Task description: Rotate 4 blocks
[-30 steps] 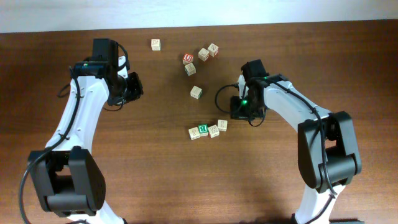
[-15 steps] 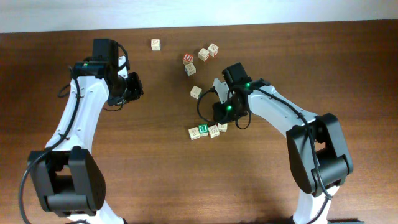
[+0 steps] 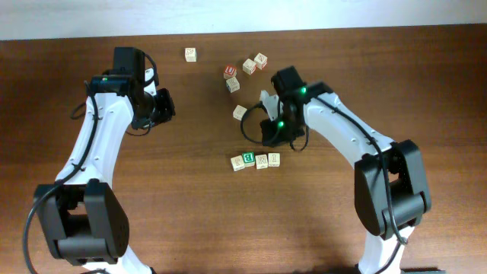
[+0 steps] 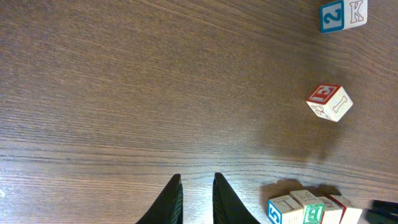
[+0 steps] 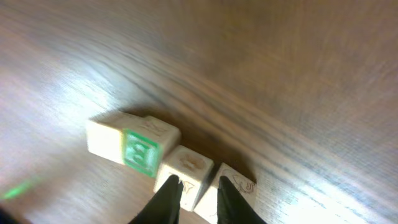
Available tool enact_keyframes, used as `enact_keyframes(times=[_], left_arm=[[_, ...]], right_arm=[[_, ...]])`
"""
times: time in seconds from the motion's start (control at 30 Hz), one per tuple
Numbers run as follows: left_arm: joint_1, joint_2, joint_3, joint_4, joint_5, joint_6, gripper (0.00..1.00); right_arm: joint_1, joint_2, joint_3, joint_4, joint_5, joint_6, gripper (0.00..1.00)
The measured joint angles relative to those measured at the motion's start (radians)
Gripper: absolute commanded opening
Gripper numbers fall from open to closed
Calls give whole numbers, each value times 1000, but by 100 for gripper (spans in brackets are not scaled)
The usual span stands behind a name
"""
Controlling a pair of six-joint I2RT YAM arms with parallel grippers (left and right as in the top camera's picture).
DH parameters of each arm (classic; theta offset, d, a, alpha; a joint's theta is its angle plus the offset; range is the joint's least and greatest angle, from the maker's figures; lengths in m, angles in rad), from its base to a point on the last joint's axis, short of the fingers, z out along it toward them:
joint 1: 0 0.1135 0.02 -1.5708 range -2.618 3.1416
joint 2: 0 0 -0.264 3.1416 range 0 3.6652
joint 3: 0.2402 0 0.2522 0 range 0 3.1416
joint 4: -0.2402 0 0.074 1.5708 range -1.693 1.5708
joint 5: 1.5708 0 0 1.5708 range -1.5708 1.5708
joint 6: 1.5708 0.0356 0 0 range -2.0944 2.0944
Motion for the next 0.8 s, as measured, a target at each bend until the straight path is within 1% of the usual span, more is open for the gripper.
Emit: enact_keyframes(times=[0.07,0.17,0.27,0.37,0.47,0.57,0.8], left_arm=[[0,0,0,0,0,0,15],[0,0,0,0,0,0,14],[0,0,0,0,0,0,14],[0,0,0,-1,0,0,15],[0,0,0,-5,0,0,15],[0,0,0,-22,0,0,15],[0,0,0,-42,0,0,15]], right_arm=[[1,0,80,-14,-2,23,23],[13,2,82,39,-1,107,12],[57,26,82,105,26,202,9],[134,83,82,114,76,289,9],[180,120,82,117,112,315,9],[207,135,82,113,161,326,9],[208,136,69,64,199,315,9]])
